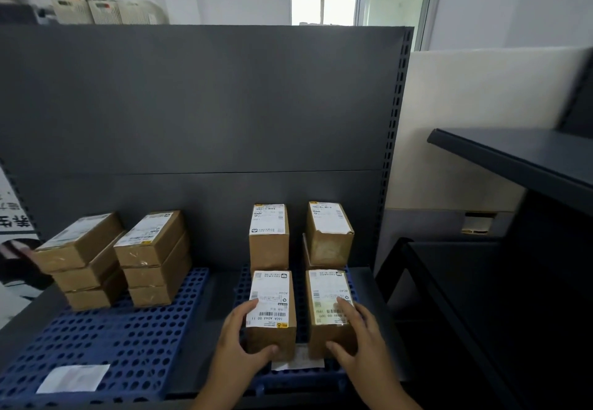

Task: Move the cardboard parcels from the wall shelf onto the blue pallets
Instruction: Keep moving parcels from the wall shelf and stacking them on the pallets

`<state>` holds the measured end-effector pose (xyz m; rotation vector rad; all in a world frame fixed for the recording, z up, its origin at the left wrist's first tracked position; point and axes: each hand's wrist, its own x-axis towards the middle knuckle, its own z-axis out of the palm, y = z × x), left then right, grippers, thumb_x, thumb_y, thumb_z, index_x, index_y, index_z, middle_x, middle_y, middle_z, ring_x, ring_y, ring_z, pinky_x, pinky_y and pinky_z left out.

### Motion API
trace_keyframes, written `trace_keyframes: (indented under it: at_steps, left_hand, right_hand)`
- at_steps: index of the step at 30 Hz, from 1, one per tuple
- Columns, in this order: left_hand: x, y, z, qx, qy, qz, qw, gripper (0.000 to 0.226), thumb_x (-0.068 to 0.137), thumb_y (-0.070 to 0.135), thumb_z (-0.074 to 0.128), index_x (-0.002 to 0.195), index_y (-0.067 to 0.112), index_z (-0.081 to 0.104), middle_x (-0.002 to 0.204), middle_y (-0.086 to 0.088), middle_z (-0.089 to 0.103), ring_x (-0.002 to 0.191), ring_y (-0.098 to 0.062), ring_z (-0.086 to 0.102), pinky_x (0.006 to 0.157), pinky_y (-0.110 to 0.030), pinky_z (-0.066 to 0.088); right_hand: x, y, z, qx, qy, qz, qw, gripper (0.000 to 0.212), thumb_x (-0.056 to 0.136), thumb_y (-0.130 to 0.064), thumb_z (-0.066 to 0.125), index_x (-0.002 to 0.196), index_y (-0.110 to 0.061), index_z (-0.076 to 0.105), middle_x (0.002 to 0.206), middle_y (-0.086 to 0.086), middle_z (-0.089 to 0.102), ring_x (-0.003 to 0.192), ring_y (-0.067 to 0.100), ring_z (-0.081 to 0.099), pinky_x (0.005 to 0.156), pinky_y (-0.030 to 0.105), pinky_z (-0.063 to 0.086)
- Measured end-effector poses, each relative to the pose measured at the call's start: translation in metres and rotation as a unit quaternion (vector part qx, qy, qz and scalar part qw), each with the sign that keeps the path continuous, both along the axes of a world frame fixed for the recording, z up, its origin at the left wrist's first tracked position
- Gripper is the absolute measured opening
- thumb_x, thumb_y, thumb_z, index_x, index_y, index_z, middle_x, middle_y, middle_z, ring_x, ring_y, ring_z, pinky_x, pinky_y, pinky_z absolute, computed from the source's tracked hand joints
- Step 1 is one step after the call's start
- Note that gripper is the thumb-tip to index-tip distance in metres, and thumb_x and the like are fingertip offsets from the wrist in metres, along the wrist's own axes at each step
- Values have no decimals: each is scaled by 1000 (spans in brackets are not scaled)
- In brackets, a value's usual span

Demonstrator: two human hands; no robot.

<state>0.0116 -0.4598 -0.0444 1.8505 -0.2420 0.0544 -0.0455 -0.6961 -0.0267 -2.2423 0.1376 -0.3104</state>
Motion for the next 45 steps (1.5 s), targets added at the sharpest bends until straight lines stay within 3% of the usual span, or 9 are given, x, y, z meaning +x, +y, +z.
trace_keyframes:
  at_steps: [3,5,12,15,22,24,27,33,45]
  left_hand:
    - [0,3,7,29,-26,3,999,87,61,16,91,119,62,46,139,22,37,128,-7,40,102,-28,37]
    - [0,6,15,46,-34,-1,998,84,62,21,91,119,62,46,144,17,34,130,-7,35,105,-30,32]
    - [7,15,46,69,-101,-13,992,80,67,33,88,119,68,38,145,15,32,131,-4,29,107,-33,28]
    - [11,19,64,68,-147,-49,985,77,70,32,86,120,67,40,143,15,35,134,-8,33,109,-36,30]
    - [2,11,103,54,-237,-169,955,66,71,49,77,126,61,43,140,24,40,133,-5,37,108,-38,35]
    - [-9,2,113,39,-250,-204,946,66,73,43,80,126,58,43,139,27,39,133,-4,38,109,-39,36]
    - [-37,-17,127,15,-279,-266,923,65,74,48,76,127,61,41,140,33,36,135,-1,35,109,-33,33]
    - [-124,-63,155,-34,-316,-392,863,73,73,60,71,138,44,42,144,22,40,137,-2,35,111,-35,35]
    - [-405,-110,207,-151,-339,-581,725,75,73,62,67,139,51,33,144,27,35,134,10,31,101,-16,29]
  right_hand:
    - [-2,-2,3,-1,-1,-2,1000,93,79,-32,77,110,-88,9,148,-15,25,132,6,35,105,23,36]
    - [-5,-4,7,3,-1,0,1000,87,79,-37,76,113,-86,13,148,-16,24,130,5,36,104,23,38]
    - [-18,-8,31,-24,-37,-41,998,66,84,-56,62,136,-60,22,153,-14,18,140,10,24,112,33,31]
    - [-31,-2,50,-43,-67,-90,993,68,84,-57,60,143,-48,27,151,-16,21,139,10,27,111,36,33]
    - [-93,31,88,-77,-135,-190,969,68,83,-54,63,144,-43,34,150,-18,27,138,4,26,113,31,32]
    - [-119,40,95,-89,-145,-225,959,68,83,-54,64,143,-44,34,150,-19,28,138,2,27,112,28,31]
    - [-168,49,106,-109,-157,-290,938,68,82,-53,64,142,-45,34,150,-21,27,138,1,26,110,24,28]
    - [-295,71,136,-146,-158,-413,885,69,80,-54,66,139,-54,31,149,-29,23,138,-6,22,109,20,25]
    - [-591,142,188,-234,-146,-627,728,71,75,-65,56,139,-52,29,147,-26,27,136,-8,22,101,9,22]
